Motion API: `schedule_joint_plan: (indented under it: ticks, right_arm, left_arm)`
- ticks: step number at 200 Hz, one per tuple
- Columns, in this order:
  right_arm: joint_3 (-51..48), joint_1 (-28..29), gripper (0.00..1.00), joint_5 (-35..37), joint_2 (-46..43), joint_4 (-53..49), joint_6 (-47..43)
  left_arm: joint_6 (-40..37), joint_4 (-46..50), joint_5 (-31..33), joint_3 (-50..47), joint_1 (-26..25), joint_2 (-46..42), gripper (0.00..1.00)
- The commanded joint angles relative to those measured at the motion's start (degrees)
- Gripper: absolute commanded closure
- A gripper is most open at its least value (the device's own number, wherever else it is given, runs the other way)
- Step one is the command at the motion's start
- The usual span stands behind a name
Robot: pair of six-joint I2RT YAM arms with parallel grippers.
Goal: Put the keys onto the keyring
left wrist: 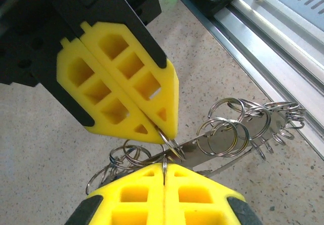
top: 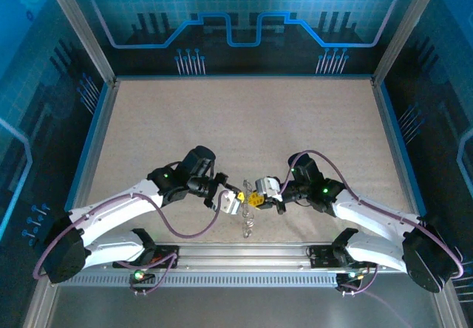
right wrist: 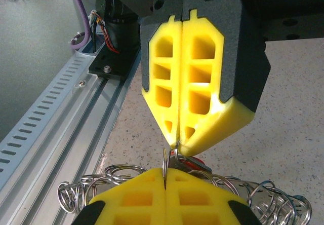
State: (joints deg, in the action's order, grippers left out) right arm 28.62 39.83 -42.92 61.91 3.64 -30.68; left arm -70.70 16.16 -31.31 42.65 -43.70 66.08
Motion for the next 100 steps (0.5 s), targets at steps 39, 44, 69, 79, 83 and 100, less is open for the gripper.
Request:
schedule_joint_plan:
  ticks: [39, 44, 69, 79, 83, 100]
  right_arm:
    - [0.5, 0.8, 1.0, -0.9, -0.2, 1.5, 0.7]
    - [0.5, 0.7, 1.0, -0.8, -0.3, 1.6, 0.7]
    - [0.2, 0.7, 1.0, -0.2, -1.0, 1.6, 0.9]
    - [0.1, 0.6, 1.0, 0.2, -1.3, 1.7, 1.0]
    - [0.0, 0.5, 1.0, 0.3, -1.4, 1.7, 1.0]
    - [-0.3, 0.2, 1.0, 0.3, -1.7, 2.0, 1.2]
  left_arm:
    - [-2.3, 2.3, -3.5, 2.9, -1.6, 0.5, 1.0]
    - [-2.5, 2.7, -3.5, 2.9, -1.6, 0.7, 1.0]
    - [-3.0, 3.4, -3.4, 3.1, -1.7, 1.1, 1.0]
    - [-3.1, 3.6, -3.4, 3.1, -1.7, 1.1, 1.0]
    - [-3.2, 3.8, -3.3, 3.1, -1.7, 1.1, 1.0]
    - [-4.0, 4.8, -2.8, 3.1, -1.8, 1.1, 1.0]
